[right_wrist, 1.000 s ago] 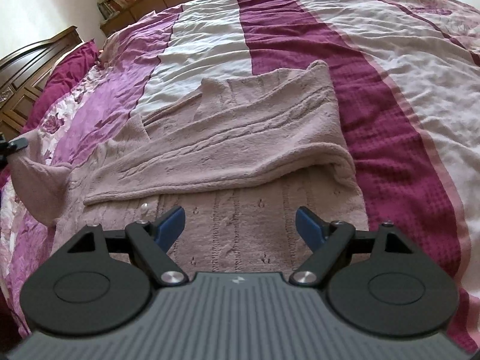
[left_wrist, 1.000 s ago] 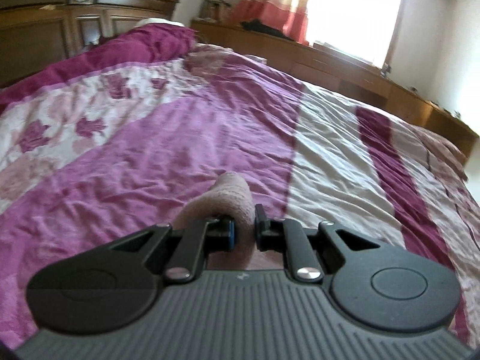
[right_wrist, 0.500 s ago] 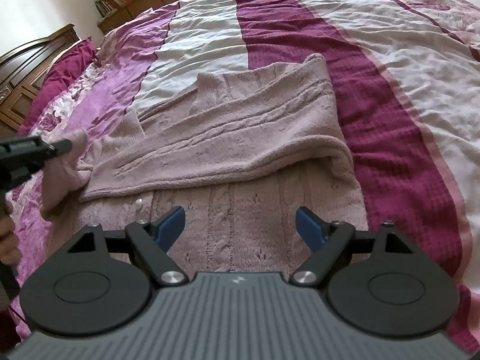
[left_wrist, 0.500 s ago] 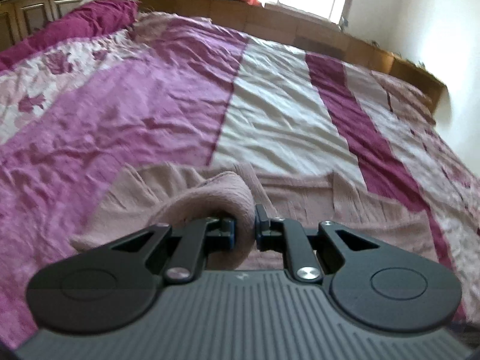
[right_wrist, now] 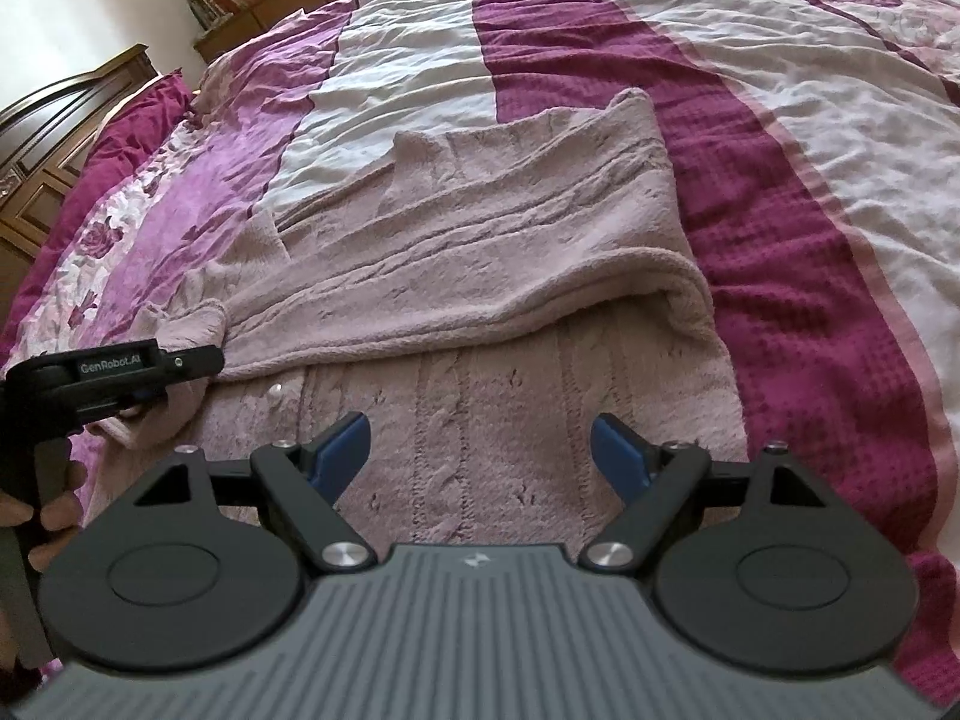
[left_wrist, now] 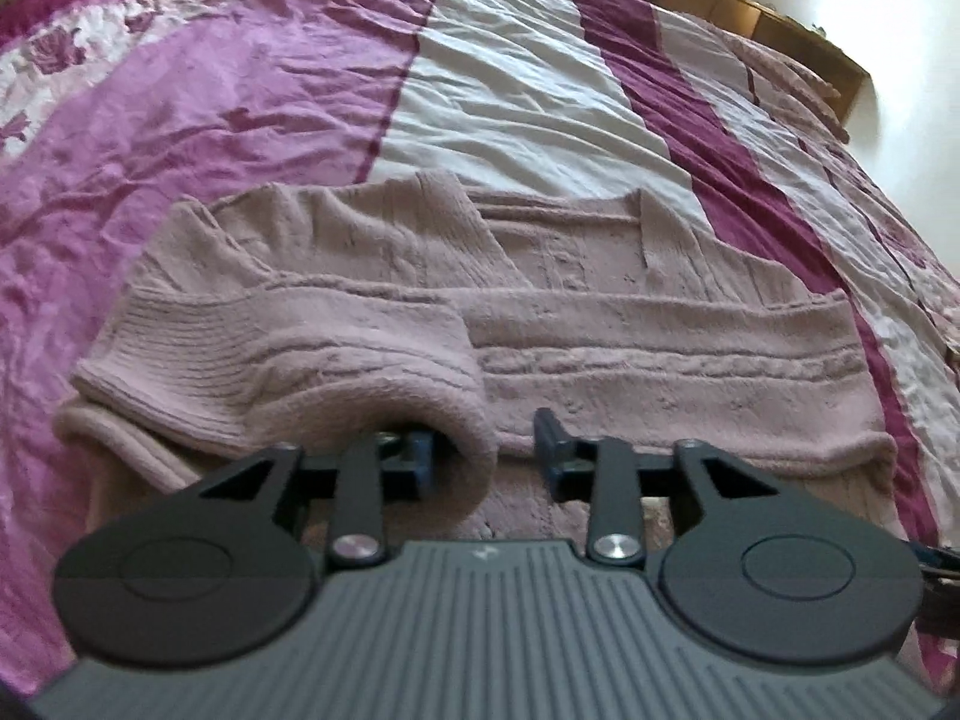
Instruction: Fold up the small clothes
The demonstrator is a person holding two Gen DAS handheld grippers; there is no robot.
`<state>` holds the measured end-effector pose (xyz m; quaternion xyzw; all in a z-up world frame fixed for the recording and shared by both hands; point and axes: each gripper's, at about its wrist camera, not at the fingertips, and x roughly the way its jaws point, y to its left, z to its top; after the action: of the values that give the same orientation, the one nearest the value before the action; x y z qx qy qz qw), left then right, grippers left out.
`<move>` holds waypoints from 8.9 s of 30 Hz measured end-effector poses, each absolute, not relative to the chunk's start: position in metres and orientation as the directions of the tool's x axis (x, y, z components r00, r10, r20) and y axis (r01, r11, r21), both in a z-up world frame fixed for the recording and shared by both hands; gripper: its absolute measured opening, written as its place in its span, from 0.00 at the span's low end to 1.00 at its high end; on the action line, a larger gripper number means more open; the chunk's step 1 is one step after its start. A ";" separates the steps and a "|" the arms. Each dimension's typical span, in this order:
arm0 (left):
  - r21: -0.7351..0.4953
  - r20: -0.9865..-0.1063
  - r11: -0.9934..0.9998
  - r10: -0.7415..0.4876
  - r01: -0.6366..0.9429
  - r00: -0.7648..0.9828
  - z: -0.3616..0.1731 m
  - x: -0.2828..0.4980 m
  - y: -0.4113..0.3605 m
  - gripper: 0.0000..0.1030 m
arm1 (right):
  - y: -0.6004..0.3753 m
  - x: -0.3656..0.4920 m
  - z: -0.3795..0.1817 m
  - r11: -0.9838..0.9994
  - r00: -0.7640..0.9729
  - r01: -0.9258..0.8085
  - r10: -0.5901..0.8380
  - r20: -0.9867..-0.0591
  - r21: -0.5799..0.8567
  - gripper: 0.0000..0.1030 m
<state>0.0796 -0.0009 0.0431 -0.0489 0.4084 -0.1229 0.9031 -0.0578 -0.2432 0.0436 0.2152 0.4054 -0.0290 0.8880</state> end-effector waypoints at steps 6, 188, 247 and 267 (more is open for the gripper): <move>-0.167 -0.753 0.962 -0.266 0.216 0.602 0.050 0.075 -0.006 0.50 | -0.243 -0.058 0.044 0.906 0.669 0.225 0.125 -0.733 0.359 0.83; 0.069 -0.751 0.998 0.061 -0.013 0.657 0.056 0.080 0.089 0.61 | -0.262 -0.004 0.049 0.937 0.707 0.165 0.105 -0.700 0.307 0.26; -0.142 -0.681 0.982 -0.004 -0.127 0.732 0.042 0.140 0.137 0.50 | -0.261 0.028 0.051 0.928 0.804 0.190 0.041 -0.593 0.321 0.57; -0.033 -0.773 0.998 -0.057 0.049 0.632 0.078 0.041 0.135 0.56 | -0.255 -0.041 0.074 0.920 0.738 0.131 0.159 -0.656 0.370 0.64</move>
<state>0.0409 0.1355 0.0784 -0.0045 0.4282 -0.0295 0.9032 -0.0415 -0.2553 0.0740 0.2001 0.3622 0.0076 0.9103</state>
